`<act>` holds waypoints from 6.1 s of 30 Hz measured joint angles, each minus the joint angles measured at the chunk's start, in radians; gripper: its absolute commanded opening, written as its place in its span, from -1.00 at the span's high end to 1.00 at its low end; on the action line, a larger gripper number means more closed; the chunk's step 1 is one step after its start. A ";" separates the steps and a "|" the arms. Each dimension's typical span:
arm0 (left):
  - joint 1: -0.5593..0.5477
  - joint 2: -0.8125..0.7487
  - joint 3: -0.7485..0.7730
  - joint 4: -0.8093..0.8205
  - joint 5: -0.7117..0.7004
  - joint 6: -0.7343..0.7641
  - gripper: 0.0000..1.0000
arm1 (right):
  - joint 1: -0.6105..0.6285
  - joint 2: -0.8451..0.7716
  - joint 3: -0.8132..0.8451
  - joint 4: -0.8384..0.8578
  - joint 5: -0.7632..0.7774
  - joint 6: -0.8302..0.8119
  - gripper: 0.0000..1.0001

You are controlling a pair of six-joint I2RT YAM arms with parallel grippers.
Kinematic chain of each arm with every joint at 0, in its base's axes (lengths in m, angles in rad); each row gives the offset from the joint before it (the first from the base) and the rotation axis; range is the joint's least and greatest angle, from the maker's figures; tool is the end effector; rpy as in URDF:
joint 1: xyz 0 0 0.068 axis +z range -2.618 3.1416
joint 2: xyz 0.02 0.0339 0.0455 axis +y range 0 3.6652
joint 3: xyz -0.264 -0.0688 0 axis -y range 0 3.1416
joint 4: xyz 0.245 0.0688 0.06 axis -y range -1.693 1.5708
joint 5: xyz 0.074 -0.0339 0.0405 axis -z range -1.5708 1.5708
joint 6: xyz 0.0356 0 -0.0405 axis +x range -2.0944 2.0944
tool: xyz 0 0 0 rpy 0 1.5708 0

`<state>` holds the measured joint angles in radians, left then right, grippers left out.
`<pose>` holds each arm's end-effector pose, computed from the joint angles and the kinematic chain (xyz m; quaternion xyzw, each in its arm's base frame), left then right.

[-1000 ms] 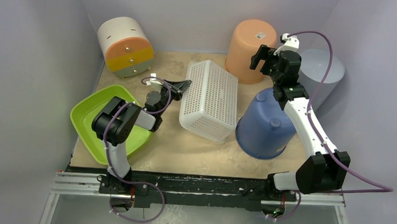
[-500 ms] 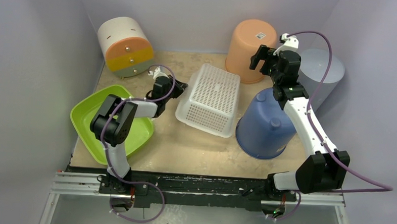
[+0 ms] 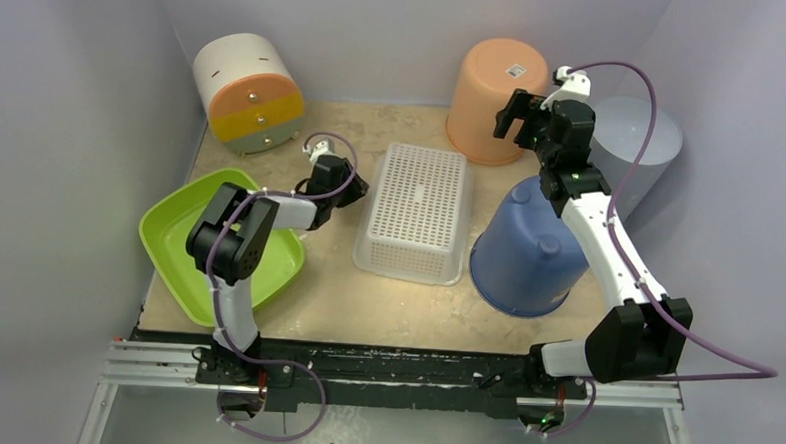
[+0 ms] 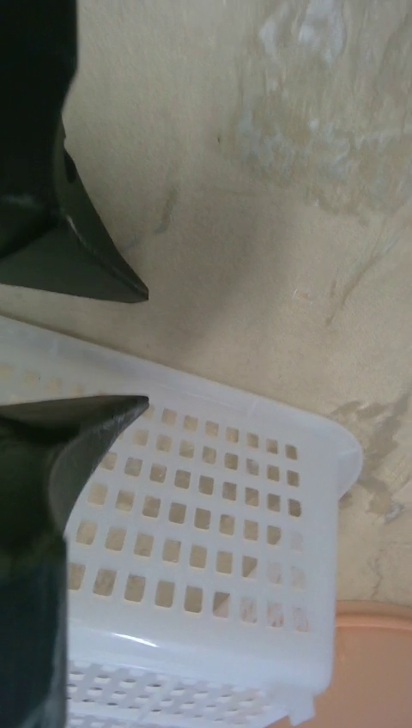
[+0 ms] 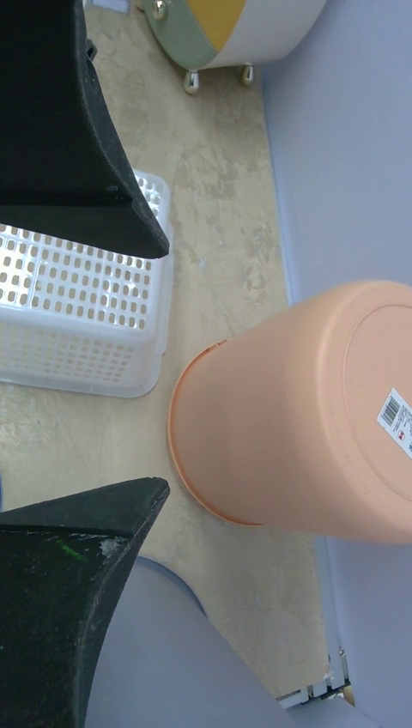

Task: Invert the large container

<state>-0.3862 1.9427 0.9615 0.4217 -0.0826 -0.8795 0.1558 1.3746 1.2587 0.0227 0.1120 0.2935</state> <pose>0.3668 -0.1460 0.1311 -0.2328 0.8428 -0.2571 0.4116 0.3244 0.0469 0.3935 0.0884 0.7338 0.1094 0.6647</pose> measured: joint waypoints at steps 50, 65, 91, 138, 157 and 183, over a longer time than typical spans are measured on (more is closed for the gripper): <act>-0.014 -0.422 -0.110 -0.811 -0.766 -0.067 0.01 | 0.053 -0.016 -0.059 -0.002 -0.111 -0.072 -1.00; -0.015 -0.407 -0.167 -0.743 -0.734 -0.019 1.00 | 0.053 -0.018 -0.075 0.005 -0.107 -0.069 -1.00; -0.196 -0.977 -0.024 -0.668 -0.484 0.044 1.00 | 0.053 -0.020 -0.092 0.006 -0.107 -0.057 -1.00; 0.142 -0.827 -0.770 0.842 0.178 -0.843 1.00 | 0.053 -0.020 -0.093 0.006 -0.095 -0.056 -1.00; 0.187 -1.133 -0.576 -0.036 0.047 -0.526 0.55 | 0.053 -0.020 -0.103 0.020 -0.096 -0.057 -1.00; 0.201 -1.176 -0.689 -0.704 -0.192 -0.218 0.18 | 0.053 -0.020 -0.106 0.028 -0.108 -0.056 -1.00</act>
<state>-0.1848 0.7666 0.2729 -0.2821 -0.2745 -1.0977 0.2092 1.3548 1.1530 0.0509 0.0044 0.2371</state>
